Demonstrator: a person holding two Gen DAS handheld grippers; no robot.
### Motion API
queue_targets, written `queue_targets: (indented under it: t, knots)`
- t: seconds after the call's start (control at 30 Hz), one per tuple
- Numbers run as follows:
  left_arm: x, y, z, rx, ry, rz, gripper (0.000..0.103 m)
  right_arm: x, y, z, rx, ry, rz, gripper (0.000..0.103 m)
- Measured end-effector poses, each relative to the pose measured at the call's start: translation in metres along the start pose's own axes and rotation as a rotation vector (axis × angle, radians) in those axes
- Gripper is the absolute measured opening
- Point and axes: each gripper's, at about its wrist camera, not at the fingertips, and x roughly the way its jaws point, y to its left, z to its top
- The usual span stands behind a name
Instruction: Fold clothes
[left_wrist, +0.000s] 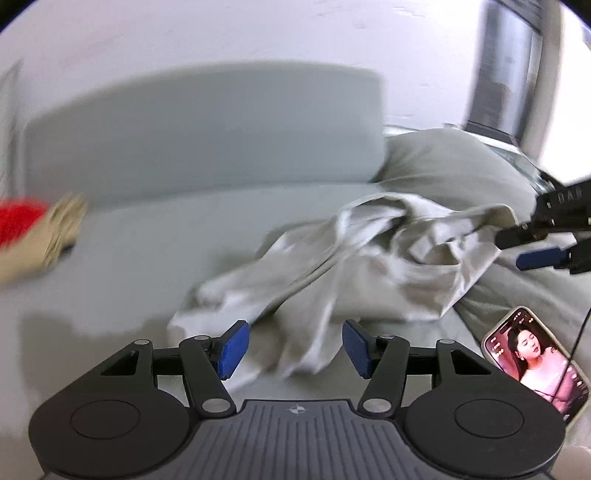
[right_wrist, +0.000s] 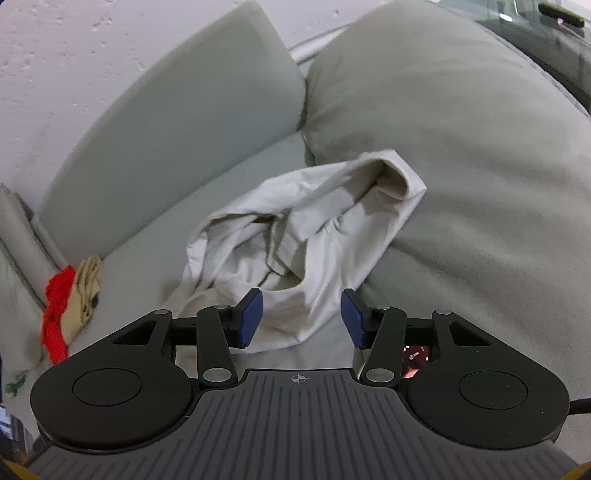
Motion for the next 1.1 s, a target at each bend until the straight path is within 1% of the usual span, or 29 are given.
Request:
queue_targets:
  t: [0.03,0.07,0.2,0.23,0.27,0.3,0.33,0.37,0.4,0.43,0.5,0.63,0.73,0.8,0.87,0.93,0.97,1.07,1.1]
  knots:
    - [0.008,-0.007,0.003,0.029,-0.017,-0.004,0.049,-0.002,-0.001,0.0,0.003,-0.012,0.002,0.053]
    - [0.017,-0.009,0.005,0.046,-0.011,0.001,0.04,-0.002,-0.001,-0.001,0.008,-0.02,0.005,0.053]
    - [0.05,-0.016,0.007,0.089,0.027,0.014,0.037,-0.007,-0.012,-0.005,0.045,-0.025,0.018,0.054]
    - [0.054,-0.016,0.006,0.098,0.044,0.029,0.036,-0.008,-0.014,-0.007,0.054,-0.022,0.018,0.054]
    - [0.058,-0.016,0.005,0.107,0.062,0.047,0.032,-0.006,-0.017,-0.007,0.059,-0.02,0.018,0.054]
    - [0.062,-0.015,0.005,0.117,0.08,0.064,0.026,-0.004,-0.02,-0.007,0.065,-0.018,0.018,0.054]
    - [0.066,-0.015,0.004,0.126,0.097,0.081,0.005,-0.003,-0.022,-0.008,0.068,-0.019,0.013,0.054]
    - [0.07,-0.015,0.004,0.135,0.115,0.099,0.002,-0.002,-0.023,-0.009,0.07,-0.02,0.007,0.054]
    - [0.066,-0.011,0.005,0.126,0.101,0.115,0.002,-0.003,-0.023,-0.01,0.071,-0.021,0.003,0.054]
    - [0.057,-0.006,0.006,0.121,0.065,0.115,0.002,-0.004,-0.023,-0.01,0.072,-0.022,-0.001,0.054]
    - [0.027,0.001,0.009,0.157,-0.043,0.129,0.002,-0.008,-0.022,-0.012,0.073,-0.025,0.002,0.054]
    - [-0.047,0.016,0.007,0.266,-0.222,0.175,0.002,-0.027,-0.012,-0.02,0.061,-0.036,0.025,0.054]
    - [-0.106,0.039,-0.002,0.289,-0.308,0.236,0.002,-0.044,-0.002,-0.03,0.048,-0.037,0.053,0.054]
    - [-0.141,0.058,-0.012,0.293,-0.338,0.27,0.002,-0.055,0.006,-0.039,0.044,-0.031,0.076,0.054]
    - [-0.168,0.071,-0.025,0.318,-0.35,0.317,0.002,-0.064,0.013,-0.051,0.046,-0.006,0.115,0.054]
    - [-0.186,0.087,-0.042,0.319,-0.309,0.362,0.002,-0.073,0.02,-0.066,0.045,0.02,0.154,0.054]
    - [-0.189,0.095,-0.051,0.278,-0.257,0.345,0.002,-0.076,0.023,-0.075,0.041,0.028,0.165,0.054]
    - [-0.192,0.118,-0.081,0.131,-0.1,0.286,0.005,-0.081,0.03,-0.107,0.034,0.066,0.182,0.062]
    - [-0.193,0.117,-0.088,0.104,-0.084,0.282,0.006,-0.079,0.033,-0.117,0.029,0.087,0.187,0.062]
